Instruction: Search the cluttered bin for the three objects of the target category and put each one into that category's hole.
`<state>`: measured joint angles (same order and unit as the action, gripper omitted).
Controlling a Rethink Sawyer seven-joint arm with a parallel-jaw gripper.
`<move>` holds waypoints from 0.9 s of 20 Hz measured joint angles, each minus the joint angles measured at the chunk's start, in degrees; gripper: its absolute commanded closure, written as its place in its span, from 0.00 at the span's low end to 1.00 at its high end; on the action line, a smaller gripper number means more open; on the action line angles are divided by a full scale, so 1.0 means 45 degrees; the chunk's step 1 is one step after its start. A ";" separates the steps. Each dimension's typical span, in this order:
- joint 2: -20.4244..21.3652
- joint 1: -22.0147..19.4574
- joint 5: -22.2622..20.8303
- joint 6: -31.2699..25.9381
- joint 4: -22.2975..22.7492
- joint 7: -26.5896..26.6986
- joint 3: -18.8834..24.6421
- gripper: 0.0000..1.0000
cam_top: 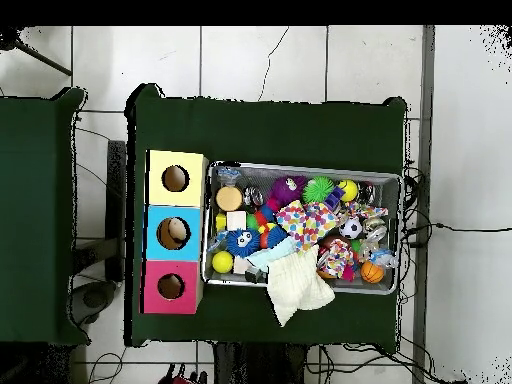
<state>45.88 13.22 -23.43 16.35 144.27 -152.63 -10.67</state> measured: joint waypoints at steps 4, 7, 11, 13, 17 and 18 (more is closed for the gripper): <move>-0.0993 0.0007 -0.0598 0.0896 -0.0006 0.0000 -0.0467 0.00; -0.2384 -0.0118 -0.1402 0.2435 -0.0050 0.0000 -0.1140 0.00; -0.3767 -0.0399 -0.2186 0.4167 -0.0191 0.0000 -0.1779 0.00; -0.4385 -0.0500 -0.2407 0.5350 -0.0391 0.0000 -0.2070 0.00; -0.5681 -0.0598 -0.2595 0.7819 -0.0921 0.0000 -0.2763 0.00; -0.5872 -0.0602 -0.2616 0.8108 -0.1000 0.0000 -0.2866 0.00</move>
<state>19.46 10.51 -35.21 52.84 139.77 -152.63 -23.56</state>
